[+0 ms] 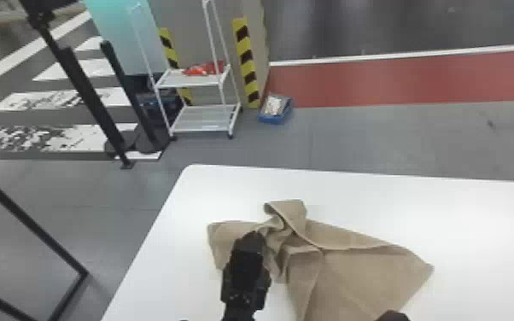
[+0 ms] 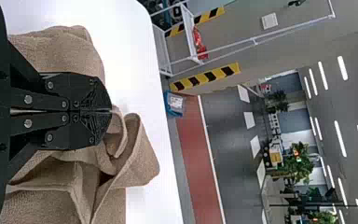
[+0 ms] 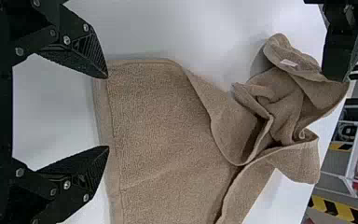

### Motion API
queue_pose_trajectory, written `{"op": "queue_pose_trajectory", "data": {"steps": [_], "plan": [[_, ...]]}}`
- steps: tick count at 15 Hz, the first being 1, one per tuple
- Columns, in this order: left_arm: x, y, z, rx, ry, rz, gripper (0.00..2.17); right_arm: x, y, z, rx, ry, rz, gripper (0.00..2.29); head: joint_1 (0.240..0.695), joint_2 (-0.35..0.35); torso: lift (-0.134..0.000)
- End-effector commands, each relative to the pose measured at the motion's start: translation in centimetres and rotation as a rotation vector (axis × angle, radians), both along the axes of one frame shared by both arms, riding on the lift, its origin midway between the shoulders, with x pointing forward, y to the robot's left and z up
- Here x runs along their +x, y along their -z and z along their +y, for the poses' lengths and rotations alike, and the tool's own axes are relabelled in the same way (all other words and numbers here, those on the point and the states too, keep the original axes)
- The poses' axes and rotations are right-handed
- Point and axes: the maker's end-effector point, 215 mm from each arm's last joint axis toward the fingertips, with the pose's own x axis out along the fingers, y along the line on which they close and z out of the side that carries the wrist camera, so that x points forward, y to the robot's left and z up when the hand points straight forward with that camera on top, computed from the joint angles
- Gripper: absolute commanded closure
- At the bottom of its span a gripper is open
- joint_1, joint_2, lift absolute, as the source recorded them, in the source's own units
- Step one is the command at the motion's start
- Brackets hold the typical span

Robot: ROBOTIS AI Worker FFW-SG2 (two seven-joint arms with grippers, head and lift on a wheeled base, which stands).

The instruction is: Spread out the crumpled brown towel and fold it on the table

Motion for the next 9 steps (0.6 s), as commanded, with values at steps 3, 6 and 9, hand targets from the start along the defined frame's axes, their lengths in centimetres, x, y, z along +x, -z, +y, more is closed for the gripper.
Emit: {"op": "queue_pose_trajectory", "data": {"steps": [3,6,9], "plan": [[0.1,0.4,-0.1,0.009,0.003,0.007,1.38,0.0,1.2,0.4,-0.001,-0.009,0.052,0.41,0.695,0.245,0.0],[0.2,0.7,-0.1,0.013,0.001,0.01,1.38,0.2,2.1,1.3,0.012,-0.03,0.079,0.41,0.695,0.249,0.0],[0.2,0.8,0.1,0.013,0.0,0.012,1.38,0.0,2.0,2.3,0.04,-0.047,0.093,0.41,0.695,0.259,0.0]]}}
